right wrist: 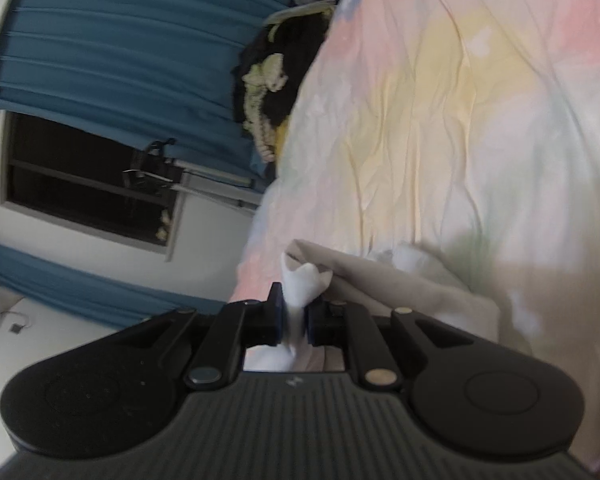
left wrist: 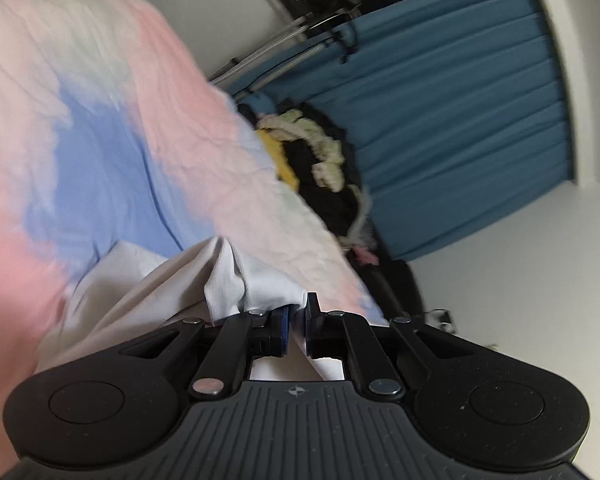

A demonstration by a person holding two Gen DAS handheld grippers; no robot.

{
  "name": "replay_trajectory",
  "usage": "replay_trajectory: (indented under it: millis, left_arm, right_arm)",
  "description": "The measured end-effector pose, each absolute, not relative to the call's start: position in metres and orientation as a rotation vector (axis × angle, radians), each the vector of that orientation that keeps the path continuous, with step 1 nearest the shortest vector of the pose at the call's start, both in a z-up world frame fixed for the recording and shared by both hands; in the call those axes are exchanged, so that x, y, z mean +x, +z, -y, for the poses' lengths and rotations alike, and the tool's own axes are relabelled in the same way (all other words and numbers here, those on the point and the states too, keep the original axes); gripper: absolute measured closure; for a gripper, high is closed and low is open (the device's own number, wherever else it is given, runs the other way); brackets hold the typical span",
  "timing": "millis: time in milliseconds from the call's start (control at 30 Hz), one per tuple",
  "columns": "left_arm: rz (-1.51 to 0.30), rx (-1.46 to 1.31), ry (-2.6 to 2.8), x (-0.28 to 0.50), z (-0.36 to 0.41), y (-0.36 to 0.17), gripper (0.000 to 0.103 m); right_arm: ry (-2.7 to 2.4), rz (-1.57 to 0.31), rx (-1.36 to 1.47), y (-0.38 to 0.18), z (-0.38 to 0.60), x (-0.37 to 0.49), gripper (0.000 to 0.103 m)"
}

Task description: Fold clothes

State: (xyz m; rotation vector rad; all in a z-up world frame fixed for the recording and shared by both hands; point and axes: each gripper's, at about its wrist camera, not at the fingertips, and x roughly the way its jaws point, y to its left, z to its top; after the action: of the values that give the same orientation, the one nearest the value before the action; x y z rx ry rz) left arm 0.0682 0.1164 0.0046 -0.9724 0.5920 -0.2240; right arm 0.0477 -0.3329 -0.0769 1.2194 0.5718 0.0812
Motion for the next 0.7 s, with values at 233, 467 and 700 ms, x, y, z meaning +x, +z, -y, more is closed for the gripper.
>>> replay_trajectory:
  millis: [233, 467, 700]
  left_arm:
    - [-0.720, -0.899, -0.146, 0.157, -0.116, -0.058, 0.094]
    - [-0.762, -0.821, -0.133, 0.183, -0.112, -0.087, 0.093]
    - [-0.723, -0.633, -0.146, 0.170, -0.094, -0.074, 0.074]
  right_arm:
    - [-0.006, -0.690, 1.151, -0.139, 0.327, 0.139, 0.090]
    - [-0.009, -0.735, 1.069, -0.176, 0.322, 0.169, 0.090]
    - [0.071, -0.691, 0.953, -0.164, 0.317, 0.156, 0.067]
